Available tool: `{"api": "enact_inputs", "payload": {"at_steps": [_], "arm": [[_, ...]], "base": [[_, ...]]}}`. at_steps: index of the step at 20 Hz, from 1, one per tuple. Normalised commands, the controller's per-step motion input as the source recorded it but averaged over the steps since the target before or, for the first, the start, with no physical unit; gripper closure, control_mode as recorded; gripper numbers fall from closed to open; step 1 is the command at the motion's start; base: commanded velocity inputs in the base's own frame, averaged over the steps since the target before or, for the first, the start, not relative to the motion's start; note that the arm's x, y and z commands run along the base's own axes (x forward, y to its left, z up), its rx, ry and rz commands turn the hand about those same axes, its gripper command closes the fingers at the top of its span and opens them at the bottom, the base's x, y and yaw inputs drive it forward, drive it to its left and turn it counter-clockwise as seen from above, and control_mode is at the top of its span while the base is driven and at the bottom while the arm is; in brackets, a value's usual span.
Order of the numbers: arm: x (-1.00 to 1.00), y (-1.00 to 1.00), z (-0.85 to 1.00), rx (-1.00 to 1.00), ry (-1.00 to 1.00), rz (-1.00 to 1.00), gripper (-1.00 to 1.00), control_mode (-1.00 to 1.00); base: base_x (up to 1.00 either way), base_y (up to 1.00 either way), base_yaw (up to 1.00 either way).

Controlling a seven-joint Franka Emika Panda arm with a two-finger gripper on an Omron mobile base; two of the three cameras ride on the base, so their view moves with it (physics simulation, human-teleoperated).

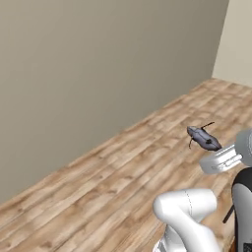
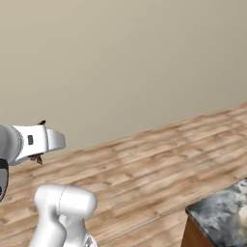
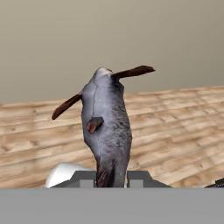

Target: Take the cheese, fish, and squash from the fridge and place them on the plate on the dining counter to create an appetizer plate.

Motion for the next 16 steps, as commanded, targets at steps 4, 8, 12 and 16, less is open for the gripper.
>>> {"api": "enact_inputs", "payload": {"at_steps": [4, 8, 12, 16], "arm": [[0.0, 0.0, 0.0, 0.0, 0.0, 0.0, 1.0, 1.0], [0.0, 0.0, 0.0, 0.0, 0.0, 0.0, 1.0, 1.0], [0.0, 0.0, 0.0, 0.0, 0.0, 0.0, 1.0, 1.0], [0.0, 0.0, 0.0, 0.0, 0.0, 0.0, 1.0, 1.0]], "base": [[1.0, 0.0, -0.54], [1.0, 0.09, -0.53], [1.0, 0.24, -0.51], [1.0, 0.29, -0.49]]}}
